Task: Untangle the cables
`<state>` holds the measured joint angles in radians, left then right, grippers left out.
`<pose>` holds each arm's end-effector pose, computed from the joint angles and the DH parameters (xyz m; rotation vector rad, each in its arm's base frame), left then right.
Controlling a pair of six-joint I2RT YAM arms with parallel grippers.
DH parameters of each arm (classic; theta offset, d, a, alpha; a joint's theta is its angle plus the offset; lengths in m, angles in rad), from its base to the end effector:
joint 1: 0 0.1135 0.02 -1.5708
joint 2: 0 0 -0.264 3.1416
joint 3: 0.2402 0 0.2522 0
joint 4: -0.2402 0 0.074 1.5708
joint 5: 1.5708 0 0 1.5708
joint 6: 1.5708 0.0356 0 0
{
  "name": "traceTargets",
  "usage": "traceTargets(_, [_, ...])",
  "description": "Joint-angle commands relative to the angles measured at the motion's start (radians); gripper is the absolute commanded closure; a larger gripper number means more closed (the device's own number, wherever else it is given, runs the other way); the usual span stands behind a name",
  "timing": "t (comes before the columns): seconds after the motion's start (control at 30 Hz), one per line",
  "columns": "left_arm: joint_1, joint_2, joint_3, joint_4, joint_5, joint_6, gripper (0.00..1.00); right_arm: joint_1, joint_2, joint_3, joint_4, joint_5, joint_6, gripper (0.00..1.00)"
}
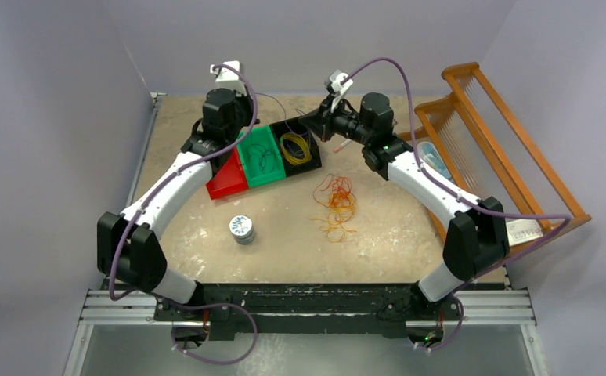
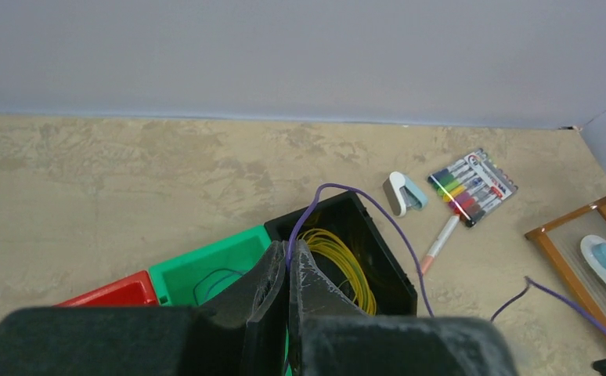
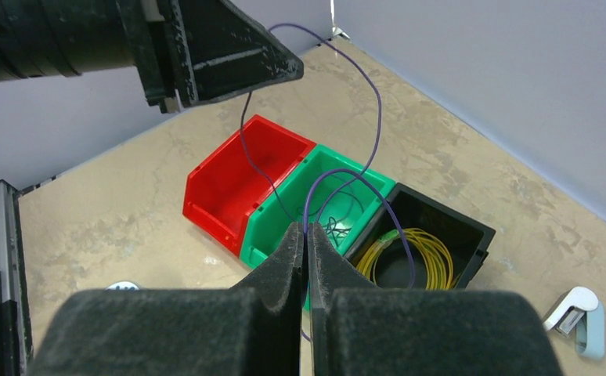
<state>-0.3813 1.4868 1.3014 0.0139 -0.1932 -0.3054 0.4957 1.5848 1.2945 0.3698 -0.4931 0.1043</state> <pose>0.3339 -0.1265 0.3718 -0.0760 1.7492 -0.3352 0.3268 0.1959 0.3732 -0.6953 1.3972 0.8438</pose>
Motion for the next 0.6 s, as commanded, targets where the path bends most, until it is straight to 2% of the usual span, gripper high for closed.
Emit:
traceTargets(0.0, [0.025,0.019,-0.042,0.1,0.009,-0.055,1.0,0.004,0.009,0.058,0.053,-0.019,-0.018,1.0])
traceTargets(0.23, [0.039,0.061,-0.132,0.21,-0.027,-0.116,1.0,0.004,0.04,0.072,0.043,-0.02,-0.018,1.0])
traceTargets(0.57, [0.045,0.097,-0.205,0.243,-0.187,-0.193,1.0,0.014,0.096,0.135,0.087,-0.093,0.041,1.0])
